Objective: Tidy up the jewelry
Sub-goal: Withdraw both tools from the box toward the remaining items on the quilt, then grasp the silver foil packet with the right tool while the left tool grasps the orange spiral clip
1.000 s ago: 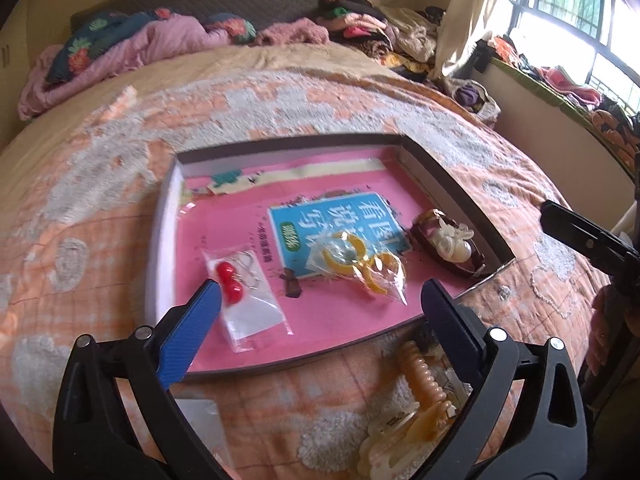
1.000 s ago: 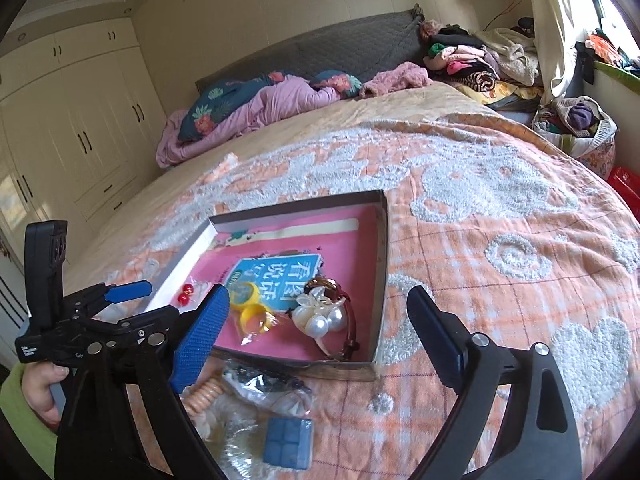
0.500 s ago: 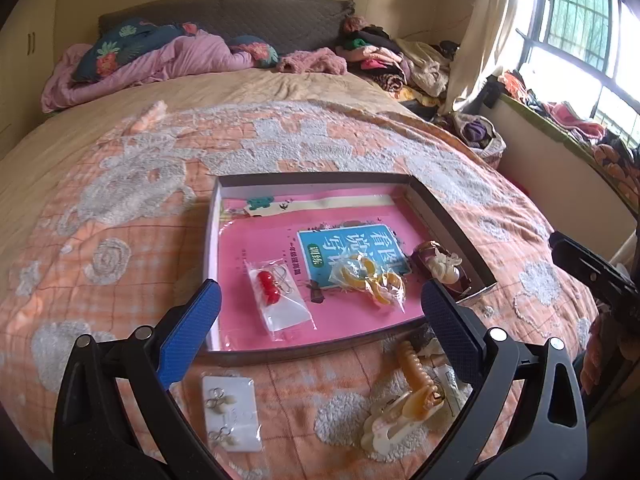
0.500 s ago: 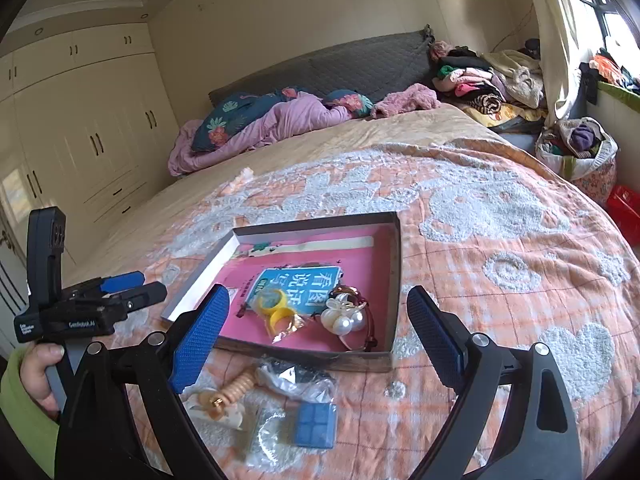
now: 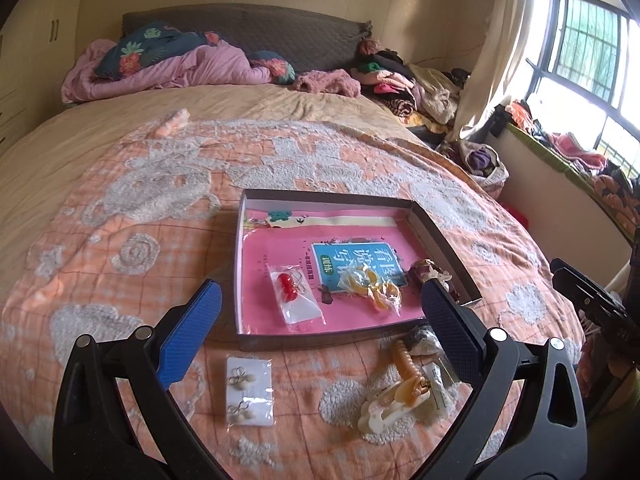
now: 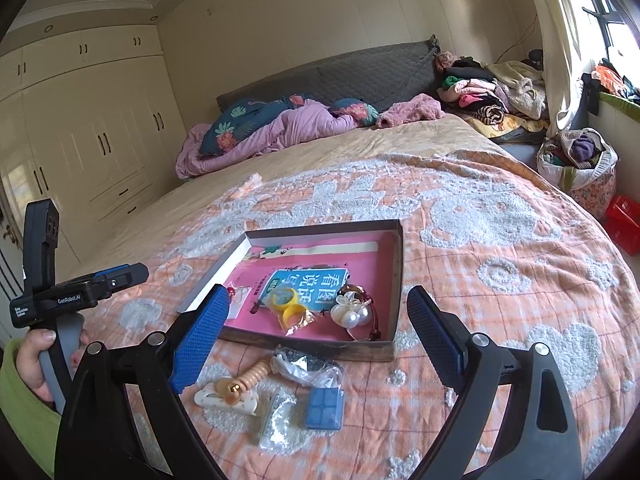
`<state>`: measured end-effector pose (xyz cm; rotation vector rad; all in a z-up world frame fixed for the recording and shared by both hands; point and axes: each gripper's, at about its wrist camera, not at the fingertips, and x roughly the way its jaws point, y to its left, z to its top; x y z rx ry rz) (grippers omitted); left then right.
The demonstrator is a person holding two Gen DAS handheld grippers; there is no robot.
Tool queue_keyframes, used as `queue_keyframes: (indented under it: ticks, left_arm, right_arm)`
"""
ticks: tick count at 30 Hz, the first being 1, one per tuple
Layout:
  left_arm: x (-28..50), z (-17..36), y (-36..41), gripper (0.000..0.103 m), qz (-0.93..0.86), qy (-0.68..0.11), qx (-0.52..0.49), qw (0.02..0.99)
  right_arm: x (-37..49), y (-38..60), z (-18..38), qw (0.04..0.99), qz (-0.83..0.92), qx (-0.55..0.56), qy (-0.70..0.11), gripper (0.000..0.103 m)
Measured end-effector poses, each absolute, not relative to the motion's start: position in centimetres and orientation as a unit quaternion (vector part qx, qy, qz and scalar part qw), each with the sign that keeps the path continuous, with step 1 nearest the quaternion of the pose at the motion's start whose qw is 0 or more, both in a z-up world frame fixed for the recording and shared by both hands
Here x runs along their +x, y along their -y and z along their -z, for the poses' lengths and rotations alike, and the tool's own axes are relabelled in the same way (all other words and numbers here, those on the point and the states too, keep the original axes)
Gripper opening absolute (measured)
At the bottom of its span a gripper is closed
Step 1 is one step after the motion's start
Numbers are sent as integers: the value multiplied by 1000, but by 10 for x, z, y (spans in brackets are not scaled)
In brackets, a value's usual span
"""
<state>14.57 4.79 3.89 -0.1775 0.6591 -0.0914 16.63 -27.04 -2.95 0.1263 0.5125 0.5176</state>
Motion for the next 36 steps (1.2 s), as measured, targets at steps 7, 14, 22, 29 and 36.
queue_keyframes:
  ticks: [7,14,22,29,36]
  left_arm:
    - [131,-37,-54,93,38,-326,-96,940]
    - [117,-35,-53,93,33,-330,-99,938]
    - [108,-29,-48,93,37,-342,-95,934]
    - [109,-19,-35,93,52,-361,-89,927]
    - [113,-7,-23,93,67,-380,-80,919]
  right_arm:
    - [157,274,32,931,-253,58,-256,90]
    - [145,273,35,929,-258,51,-262,90]
    - [130,261,44,921,-272,32,-278,90]
    - [122,249,59,907,-288,22,-305,90]
    - [117,235,76,896,-296,1,-330,89]
